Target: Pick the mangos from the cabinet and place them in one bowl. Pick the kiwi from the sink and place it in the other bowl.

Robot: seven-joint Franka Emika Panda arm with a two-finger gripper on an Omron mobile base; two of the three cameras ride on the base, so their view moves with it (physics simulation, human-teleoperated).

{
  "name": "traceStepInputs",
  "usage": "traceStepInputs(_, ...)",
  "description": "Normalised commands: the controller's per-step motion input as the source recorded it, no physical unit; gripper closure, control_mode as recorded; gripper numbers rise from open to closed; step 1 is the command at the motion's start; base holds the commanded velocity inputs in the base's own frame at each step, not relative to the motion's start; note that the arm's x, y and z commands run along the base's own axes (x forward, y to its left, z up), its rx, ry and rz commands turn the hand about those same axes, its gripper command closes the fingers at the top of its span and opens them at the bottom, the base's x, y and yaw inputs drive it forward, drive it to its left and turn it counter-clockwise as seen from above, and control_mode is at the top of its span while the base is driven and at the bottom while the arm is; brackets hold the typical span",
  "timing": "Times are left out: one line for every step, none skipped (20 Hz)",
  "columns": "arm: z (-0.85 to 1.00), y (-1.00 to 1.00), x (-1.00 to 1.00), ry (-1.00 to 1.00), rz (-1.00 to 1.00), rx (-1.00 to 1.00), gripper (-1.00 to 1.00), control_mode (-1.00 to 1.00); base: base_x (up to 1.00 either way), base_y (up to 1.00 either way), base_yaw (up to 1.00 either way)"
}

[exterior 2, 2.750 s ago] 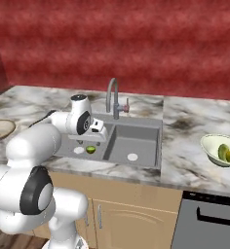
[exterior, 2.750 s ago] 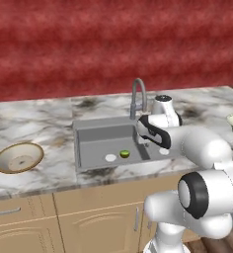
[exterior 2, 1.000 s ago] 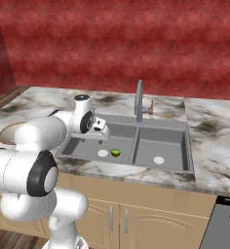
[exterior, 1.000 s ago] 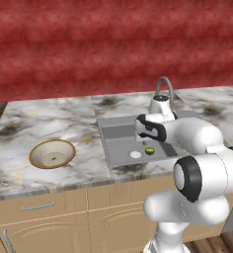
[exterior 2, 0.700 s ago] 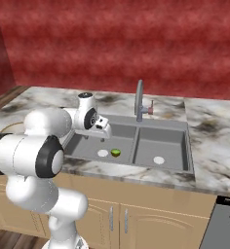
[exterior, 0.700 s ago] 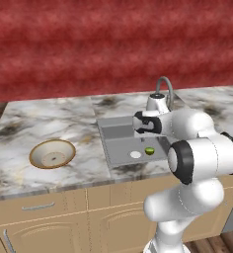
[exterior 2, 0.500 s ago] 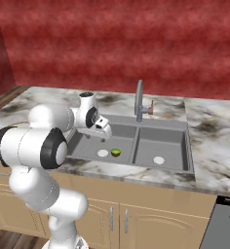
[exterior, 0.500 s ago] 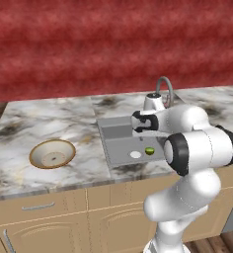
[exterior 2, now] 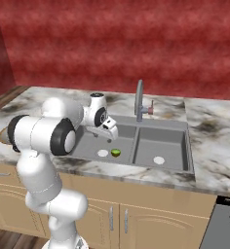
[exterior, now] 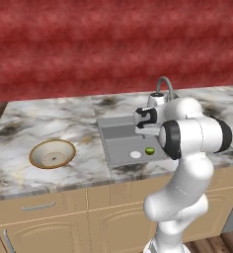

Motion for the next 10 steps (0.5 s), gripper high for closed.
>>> traceStepInputs(-0.22, -0.29, 0.49, 0.00, 0.00, 0.02, -1.00, -1.00, 0.00, 0.00, 0.00)
traceStepInputs(-0.25, -0.22, 0.38, 0.00, 0.00, 0.00, -1.00, -1.00, 0.00, 0.00, 0.00)
traceStepInputs(-0.34, -0.18, 0.31, -0.01, -0.01, 0.00, -1.00, -1.00, 0.00, 0.00, 0.00)
traceStepInputs(-0.41, -0.09, 0.33, -0.06, -0.04, 0.00, -1.00, -1.00, 0.00, 0.00, 0.00)
traceStepInputs(-0.50, -0.14, 0.49, -0.04, -0.12, 0.00, -1.00, -1.00, 0.00, 0.00, 0.00)
traceStepInputs(-0.50, -0.04, 0.62, 0.00, -0.22, -0.02, -1.00, -1.00, 0.00, 0.00, 0.00)
traceStepInputs(-0.39, 0.00, 0.49, 0.02, -0.27, -0.04, -1.00, -1.00, 0.00, 0.00, 0.00)
traceStepInputs(-0.33, 0.00, 0.37, 0.01, -0.24, -0.03, -1.00, -1.00, 0.00, 0.00, 0.00)
traceStepInputs(-0.25, 0.00, 0.35, 0.00, -0.15, -0.03, -1.00, -1.00, 0.00, 0.00, 0.00)
traceStepInputs(-0.21, 0.00, 0.25, 0.00, -0.13, -0.04, -1.00, -1.00, 0.00, 0.00, 0.00)
